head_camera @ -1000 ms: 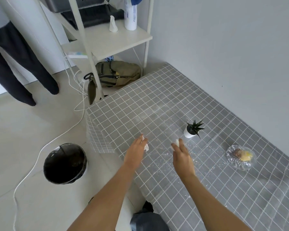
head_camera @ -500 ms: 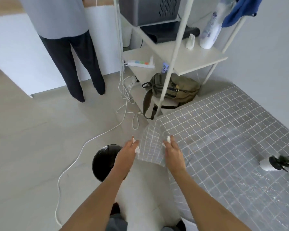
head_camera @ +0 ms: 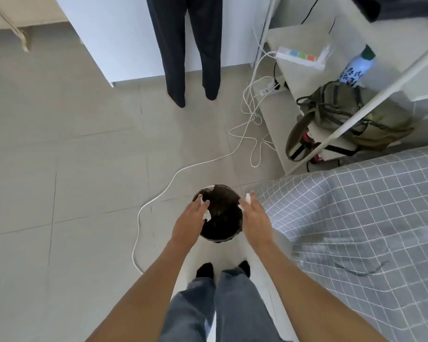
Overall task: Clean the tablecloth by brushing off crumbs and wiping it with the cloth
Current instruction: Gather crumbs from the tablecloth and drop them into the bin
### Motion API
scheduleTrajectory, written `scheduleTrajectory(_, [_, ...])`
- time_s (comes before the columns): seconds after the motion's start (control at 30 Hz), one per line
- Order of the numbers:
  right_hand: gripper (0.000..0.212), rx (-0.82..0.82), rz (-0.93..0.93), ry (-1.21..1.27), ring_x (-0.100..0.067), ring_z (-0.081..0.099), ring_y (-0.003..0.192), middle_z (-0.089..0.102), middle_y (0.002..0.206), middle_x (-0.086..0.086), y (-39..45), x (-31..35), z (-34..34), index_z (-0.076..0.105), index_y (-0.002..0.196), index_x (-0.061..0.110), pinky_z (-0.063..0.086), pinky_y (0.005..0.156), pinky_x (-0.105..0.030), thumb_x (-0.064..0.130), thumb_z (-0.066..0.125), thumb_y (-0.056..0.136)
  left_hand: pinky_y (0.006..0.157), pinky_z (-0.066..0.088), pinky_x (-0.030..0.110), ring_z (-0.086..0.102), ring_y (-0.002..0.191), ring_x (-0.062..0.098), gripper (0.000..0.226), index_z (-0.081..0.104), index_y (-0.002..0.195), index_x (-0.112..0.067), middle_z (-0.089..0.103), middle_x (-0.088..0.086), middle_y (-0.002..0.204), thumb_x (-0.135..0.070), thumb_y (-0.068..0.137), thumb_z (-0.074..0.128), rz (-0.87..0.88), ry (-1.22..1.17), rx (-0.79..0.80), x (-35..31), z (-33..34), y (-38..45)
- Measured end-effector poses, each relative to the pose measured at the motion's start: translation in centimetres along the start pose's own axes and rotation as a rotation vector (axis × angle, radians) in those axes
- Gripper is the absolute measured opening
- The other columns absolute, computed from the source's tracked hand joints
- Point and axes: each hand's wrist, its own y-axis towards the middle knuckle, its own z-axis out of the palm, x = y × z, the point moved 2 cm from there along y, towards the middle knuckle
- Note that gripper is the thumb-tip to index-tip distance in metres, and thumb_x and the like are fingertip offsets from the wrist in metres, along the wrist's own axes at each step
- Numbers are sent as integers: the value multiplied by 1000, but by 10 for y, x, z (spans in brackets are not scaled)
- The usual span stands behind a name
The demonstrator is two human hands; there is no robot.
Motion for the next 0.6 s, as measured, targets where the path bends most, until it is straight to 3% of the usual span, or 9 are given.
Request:
scheduleTrajectory(0.27, [46, 95, -5, -48, -29, 44, 132, 26, 156, -14, 27, -20, 55, 51, 137, 13, 46, 100, -34, 5, 60, 92, 109, 32, 27, 29, 141, 20, 57, 27, 149, -17, 17, 5, 159, -16, 97, 50, -49, -48, 44, 24, 65, 41])
scheduleTrajectory(0.6, [50, 173, -46, -123, -29, 55, 123, 35, 152, -15, 76, -84, 165, 55, 135, 14, 52, 91, -35, 13, 70, 87, 106, 38, 32, 38, 136, 24, 56, 36, 145, -15, 27, 8, 155, -12, 93, 57, -186, -90, 62, 69, 173, 103])
